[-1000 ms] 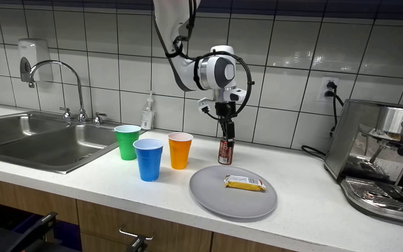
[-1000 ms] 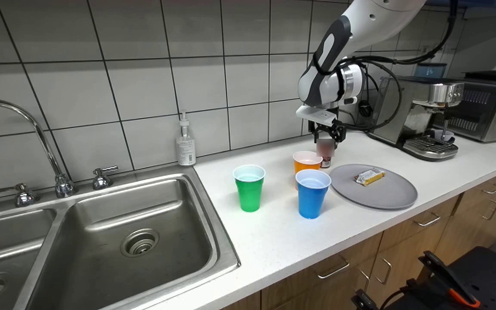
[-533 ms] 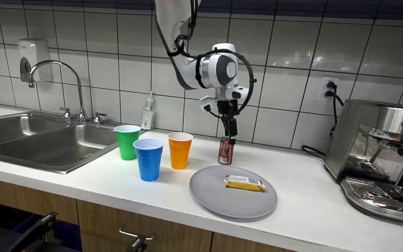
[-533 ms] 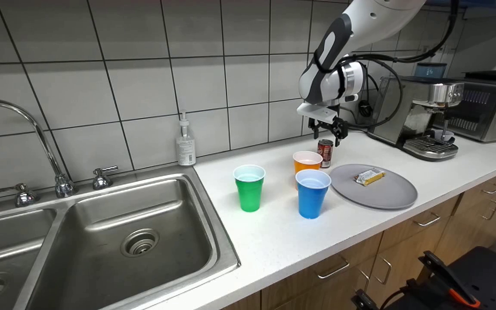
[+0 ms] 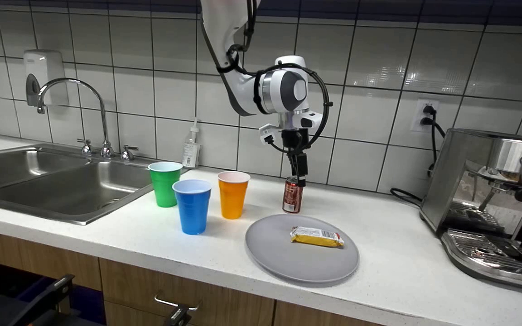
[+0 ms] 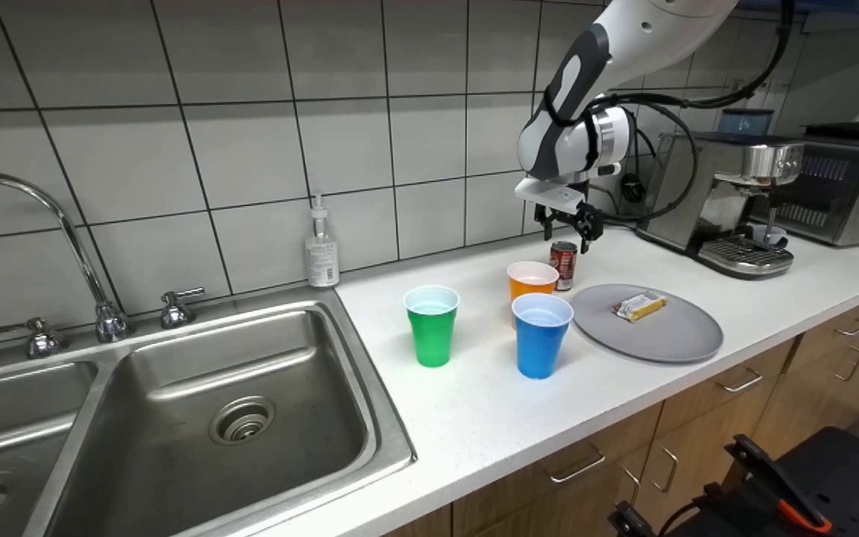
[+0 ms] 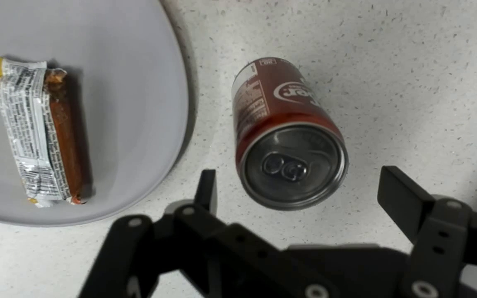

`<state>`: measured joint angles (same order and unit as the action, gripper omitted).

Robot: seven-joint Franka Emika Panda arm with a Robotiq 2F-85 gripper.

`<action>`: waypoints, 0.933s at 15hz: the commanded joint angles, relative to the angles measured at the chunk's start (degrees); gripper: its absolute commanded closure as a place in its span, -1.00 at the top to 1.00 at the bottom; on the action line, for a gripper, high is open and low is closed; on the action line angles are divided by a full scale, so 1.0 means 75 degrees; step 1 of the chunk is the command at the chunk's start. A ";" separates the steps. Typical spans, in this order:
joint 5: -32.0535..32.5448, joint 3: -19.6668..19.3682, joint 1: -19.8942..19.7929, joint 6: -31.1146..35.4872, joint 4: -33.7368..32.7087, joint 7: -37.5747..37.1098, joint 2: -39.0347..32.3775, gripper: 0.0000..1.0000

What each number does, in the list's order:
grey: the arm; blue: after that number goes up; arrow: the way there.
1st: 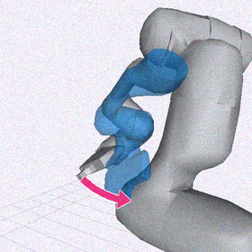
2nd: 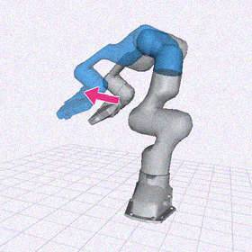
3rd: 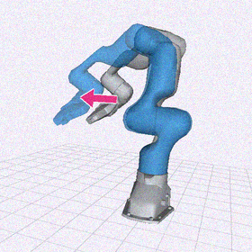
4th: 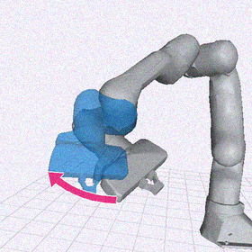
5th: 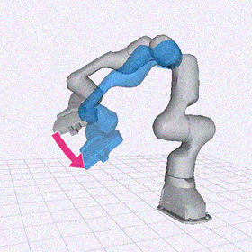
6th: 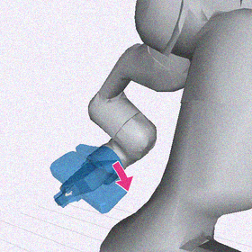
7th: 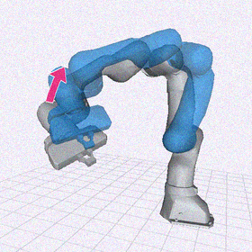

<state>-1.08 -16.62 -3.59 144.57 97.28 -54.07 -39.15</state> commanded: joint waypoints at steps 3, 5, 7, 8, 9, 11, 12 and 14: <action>-0.0017 -0.0007 -0.0004 -0.0018 -0.0029 0.0023 -0.0016 1.00; -0.0017 -0.0007 -0.0004 -0.0018 -0.0029 0.0023 -0.0016 1.00; -0.0017 -0.0007 -0.0004 -0.0018 -0.0029 0.0022 -0.0016 1.00; -0.0017 -0.0007 -0.0004 -0.0018 -0.0029 0.0022 -0.0016 1.00; 0.0011 -0.0002 -0.0012 0.0083 0.0004 0.0100 0.0021 1.00; 0.0031 -0.0025 -0.0002 0.0189 0.0015 0.0111 0.0037 1.00; 0.0012 0.0004 -0.0029 0.0216 0.0026 0.0175 0.0063 1.00; -0.0008 0.0037 -0.0064 0.0317 0.0068 0.0291 0.0114 1.00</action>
<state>-1.05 -16.63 -3.59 145.84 97.33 -53.78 -39.20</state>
